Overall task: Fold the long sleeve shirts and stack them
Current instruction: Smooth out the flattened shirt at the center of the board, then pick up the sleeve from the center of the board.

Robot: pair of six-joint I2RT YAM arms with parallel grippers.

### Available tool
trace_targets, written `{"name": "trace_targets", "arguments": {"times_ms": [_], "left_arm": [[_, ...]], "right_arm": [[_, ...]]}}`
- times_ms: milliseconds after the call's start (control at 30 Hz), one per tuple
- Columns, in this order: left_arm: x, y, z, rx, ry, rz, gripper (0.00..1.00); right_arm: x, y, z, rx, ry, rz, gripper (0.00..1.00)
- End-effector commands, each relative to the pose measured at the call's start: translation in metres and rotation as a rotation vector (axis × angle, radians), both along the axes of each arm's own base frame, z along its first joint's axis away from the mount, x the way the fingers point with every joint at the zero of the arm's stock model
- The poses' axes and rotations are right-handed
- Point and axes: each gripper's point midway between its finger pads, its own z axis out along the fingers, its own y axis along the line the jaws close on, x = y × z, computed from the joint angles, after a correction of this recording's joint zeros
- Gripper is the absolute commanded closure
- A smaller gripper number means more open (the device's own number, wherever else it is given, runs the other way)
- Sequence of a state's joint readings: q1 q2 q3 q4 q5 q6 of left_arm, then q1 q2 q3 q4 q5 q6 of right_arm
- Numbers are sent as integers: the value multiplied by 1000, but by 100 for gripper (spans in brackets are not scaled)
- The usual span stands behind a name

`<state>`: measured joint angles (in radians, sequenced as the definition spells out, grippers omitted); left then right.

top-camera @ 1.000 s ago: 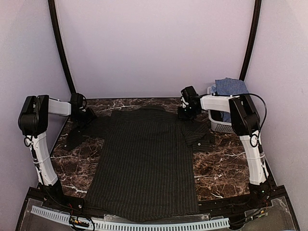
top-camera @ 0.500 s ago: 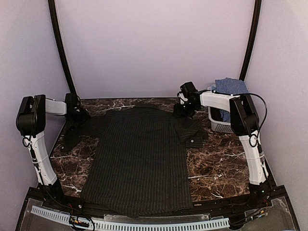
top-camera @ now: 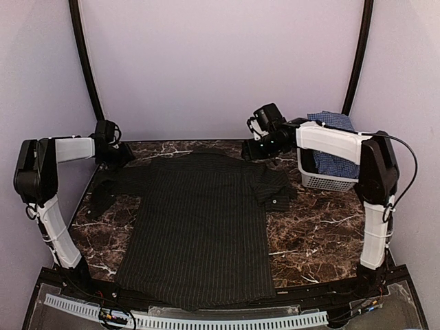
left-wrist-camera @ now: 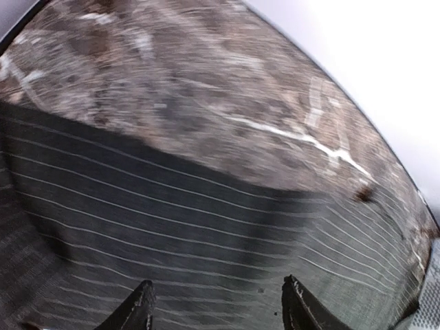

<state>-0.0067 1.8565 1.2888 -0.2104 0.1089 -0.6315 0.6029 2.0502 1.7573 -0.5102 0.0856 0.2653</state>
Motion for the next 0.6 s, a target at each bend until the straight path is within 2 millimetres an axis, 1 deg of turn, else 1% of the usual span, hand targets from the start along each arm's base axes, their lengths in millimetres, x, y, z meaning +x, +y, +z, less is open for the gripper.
{"name": "trace_targets", "arguments": {"times_ms": [0,33,67,100,133,167,200,233,267,300,333,367,400,467,500,567], "left_arm": [[-13,-64,51,-12,-101,-155,39],[-16,-75,53,-17,-106,-177,38],[-22,-98,54,-20,-107,-226,39],[-26,-110,54,-26,-106,-248,39],[-34,-133,53,-35,-107,-295,39],[-38,-144,52,-44,-105,-315,38],[-47,-167,49,-53,-103,-361,38],[-51,-176,46,-60,-98,-375,38],[-59,-193,41,-62,-89,-408,38],[-63,-201,38,-66,-83,-418,38],[-70,-214,31,-64,-73,-445,38],[-73,-220,28,-67,-66,-453,38],[-78,-229,21,-68,-56,-474,38],[-83,-239,9,-65,-37,-489,38],[-84,-241,6,-63,-31,-491,38],[-84,-243,-9,-59,-4,-491,38]], "right_arm": [[-26,-18,17,-15,-48,-46,31],[-34,-23,16,-23,-48,-49,31],[-42,-27,15,-32,-49,-54,31],[-49,-33,13,-41,-47,-61,31],[-56,-39,12,-47,-46,-70,30],[-64,-45,8,-56,-40,-74,30],[-71,-52,7,-60,-37,-82,30],[-80,-60,-1,-71,-23,-92,29],[-87,-67,-4,-77,-18,-101,28],[-94,-73,-6,-82,-16,-107,28],[-101,-79,-8,-87,-14,-114,27],[-107,-85,-10,-89,-12,-122,26],[-111,-90,-12,-92,-10,-129,25],[-120,-99,-16,-95,-10,-138,24],[-124,-103,-19,-98,-8,-143,24],[-128,-110,-25,-103,2,-154,24]]}}
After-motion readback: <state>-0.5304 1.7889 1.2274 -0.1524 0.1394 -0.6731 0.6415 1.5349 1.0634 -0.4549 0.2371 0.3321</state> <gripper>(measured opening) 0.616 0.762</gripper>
